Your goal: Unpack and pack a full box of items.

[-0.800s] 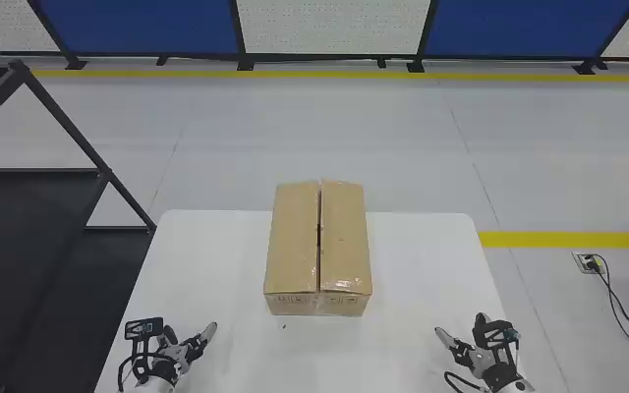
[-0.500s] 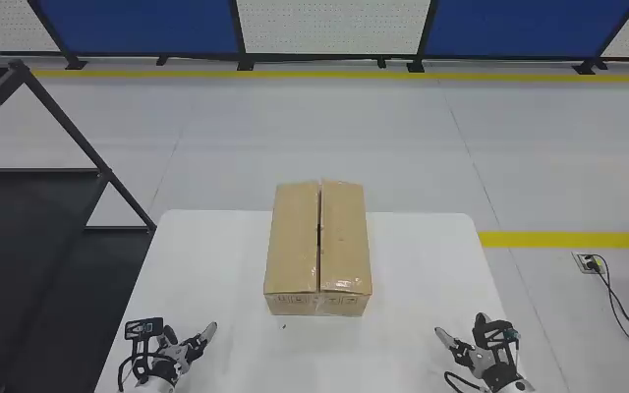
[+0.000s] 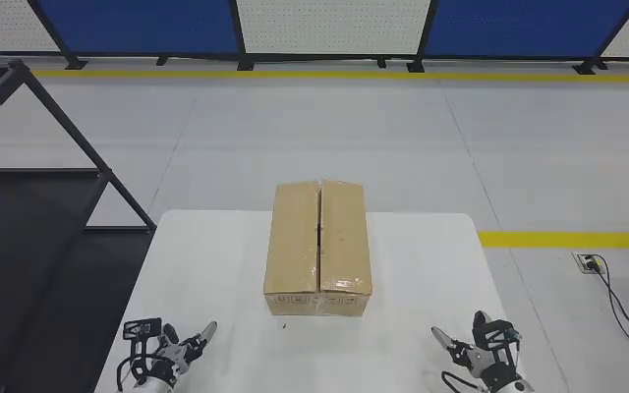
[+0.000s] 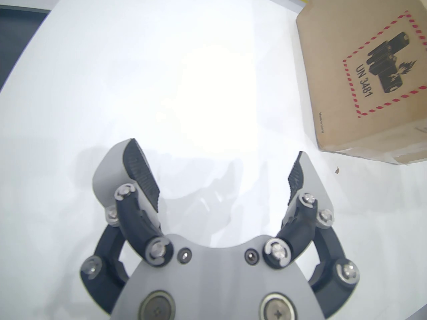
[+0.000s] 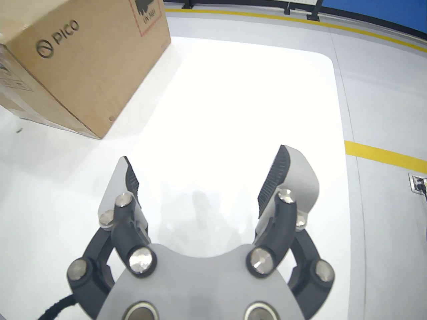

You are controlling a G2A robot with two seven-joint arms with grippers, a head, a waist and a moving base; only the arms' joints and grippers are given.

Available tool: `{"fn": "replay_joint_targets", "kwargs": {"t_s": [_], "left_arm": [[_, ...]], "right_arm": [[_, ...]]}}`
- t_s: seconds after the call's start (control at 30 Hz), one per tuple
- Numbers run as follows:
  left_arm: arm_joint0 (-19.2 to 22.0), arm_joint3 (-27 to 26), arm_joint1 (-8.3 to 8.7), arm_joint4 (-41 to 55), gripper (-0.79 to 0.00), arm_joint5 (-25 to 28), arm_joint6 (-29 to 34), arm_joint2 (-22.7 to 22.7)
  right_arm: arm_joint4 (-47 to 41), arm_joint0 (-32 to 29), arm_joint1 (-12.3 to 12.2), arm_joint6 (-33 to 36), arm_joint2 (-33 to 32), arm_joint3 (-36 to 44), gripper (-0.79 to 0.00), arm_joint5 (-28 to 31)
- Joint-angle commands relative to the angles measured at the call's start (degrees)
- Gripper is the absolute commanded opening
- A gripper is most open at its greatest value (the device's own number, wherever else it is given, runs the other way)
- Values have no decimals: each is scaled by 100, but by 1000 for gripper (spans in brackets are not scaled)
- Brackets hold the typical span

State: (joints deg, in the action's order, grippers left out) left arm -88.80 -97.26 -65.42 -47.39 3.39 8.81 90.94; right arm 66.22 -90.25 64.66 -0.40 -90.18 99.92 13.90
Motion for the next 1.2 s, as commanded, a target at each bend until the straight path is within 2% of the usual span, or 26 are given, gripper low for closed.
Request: {"fn": "replay_joint_targets", "kwargs": {"t_s": [0.0,0.13,0.3,0.4,0.77,0.83,1.03,1.17], "left_arm": [[-86,-79,13,70,0,303,-160,143],[-209,-227,28,161,0,726,-390,327],[-325,-391,43,288,0,1215,-559,490],[-430,-457,58,376,0,1602,-530,562],[-430,-457,58,376,0,1602,-530,562],[-426,-461,57,390,0,1594,-532,558],[-83,-587,25,361,0,1168,-551,414],[19,-683,9,87,0,931,-661,338]], "right_arm": [[69,-39,-2,-188,-13,164,0,100],[574,-142,-35,-447,-33,511,0,449],[1801,-267,-83,-695,62,1004,0,630],[2073,-356,-104,-548,75,1205,0,812],[2073,-356,-104,-548,75,1205,0,812],[2293,-328,-102,-412,121,1302,0,678],[4290,-24,-30,317,1001,2076,0,-555],[5127,281,18,568,1520,2168,0,-768]]}}
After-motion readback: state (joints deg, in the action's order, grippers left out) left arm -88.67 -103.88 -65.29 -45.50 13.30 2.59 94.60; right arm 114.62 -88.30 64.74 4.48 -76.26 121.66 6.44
